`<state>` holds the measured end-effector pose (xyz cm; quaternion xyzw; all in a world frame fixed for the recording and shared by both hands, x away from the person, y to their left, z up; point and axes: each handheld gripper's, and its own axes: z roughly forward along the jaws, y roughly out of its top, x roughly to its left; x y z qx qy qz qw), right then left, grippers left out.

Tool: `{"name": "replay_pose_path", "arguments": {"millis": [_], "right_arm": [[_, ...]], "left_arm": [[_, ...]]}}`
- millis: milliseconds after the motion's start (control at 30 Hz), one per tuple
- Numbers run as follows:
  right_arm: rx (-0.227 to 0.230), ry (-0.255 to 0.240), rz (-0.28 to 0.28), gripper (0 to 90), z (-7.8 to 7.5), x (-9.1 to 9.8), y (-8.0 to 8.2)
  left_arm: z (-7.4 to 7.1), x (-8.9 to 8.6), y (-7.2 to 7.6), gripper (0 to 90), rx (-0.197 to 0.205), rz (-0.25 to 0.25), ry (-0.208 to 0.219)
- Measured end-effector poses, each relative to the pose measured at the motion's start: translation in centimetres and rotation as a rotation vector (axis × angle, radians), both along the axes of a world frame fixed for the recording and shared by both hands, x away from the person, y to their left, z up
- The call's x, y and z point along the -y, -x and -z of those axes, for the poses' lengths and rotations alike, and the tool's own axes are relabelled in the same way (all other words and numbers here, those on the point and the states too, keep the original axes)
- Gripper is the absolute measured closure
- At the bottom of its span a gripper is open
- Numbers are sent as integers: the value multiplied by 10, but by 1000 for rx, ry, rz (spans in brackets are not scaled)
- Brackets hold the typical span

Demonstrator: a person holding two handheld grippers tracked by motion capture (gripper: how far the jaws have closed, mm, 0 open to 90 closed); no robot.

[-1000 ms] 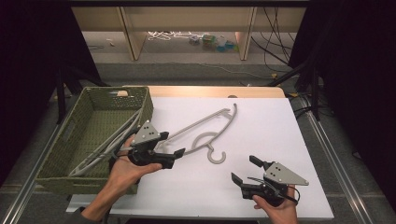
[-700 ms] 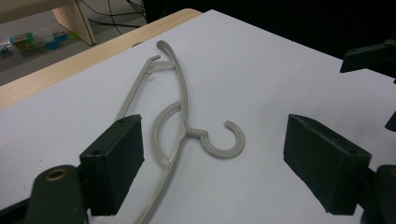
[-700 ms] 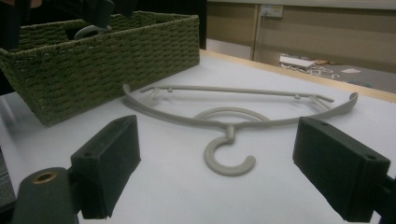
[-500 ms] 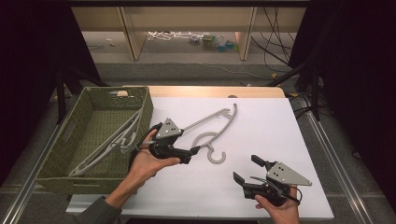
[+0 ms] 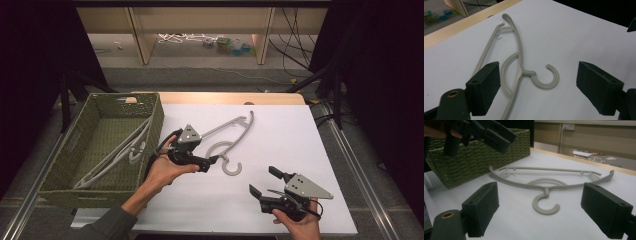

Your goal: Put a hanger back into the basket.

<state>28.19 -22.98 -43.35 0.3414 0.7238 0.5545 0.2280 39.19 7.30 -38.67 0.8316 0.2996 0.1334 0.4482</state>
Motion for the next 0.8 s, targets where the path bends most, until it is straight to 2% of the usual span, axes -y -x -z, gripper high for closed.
{"name": "replay_pose_path", "arguments": {"millis": [100,200,300,367,400,467,533,567,667,700,733,800], "right_arm": [[6,-8,-2,157,0,-1,0],[8,-16,-12,157,0,-1,0],[7,-22,-18,157,0,-2,0],[11,-11,-18,157,1,-2,0],[3,10,-14,157,0,-1,1],[0,-5,-23,157,0,-2,1],[8,9,-17,157,-1,-3,1],[10,-8,-24,157,1,-4,1],[12,-1,-21,157,0,-4,1],[6,14,-19,157,-1,-4,1],[9,-7,-24,157,0,-5,1],[11,-6,-24,157,1,-5,0]], "left_arm": [[2,6,-7,181,7,-11,-35],[5,10,-12,180,-7,-9,-41],[8,14,-17,179,-12,27,-92],[10,15,-19,179,-21,26,-104],[11,16,-20,180,-21,25,-104],[14,16,-23,199,-31,35,-121],[17,16,-26,197,-33,36,-156],[19,15,-27,202,-32,41,-174],[23,14,-30,225,-51,27,-217],[24,14,-31,232,-53,39,-239],[26,15,-32,233,-70,45,-246],[30,16,-35,235,-88,67,-270]]}}
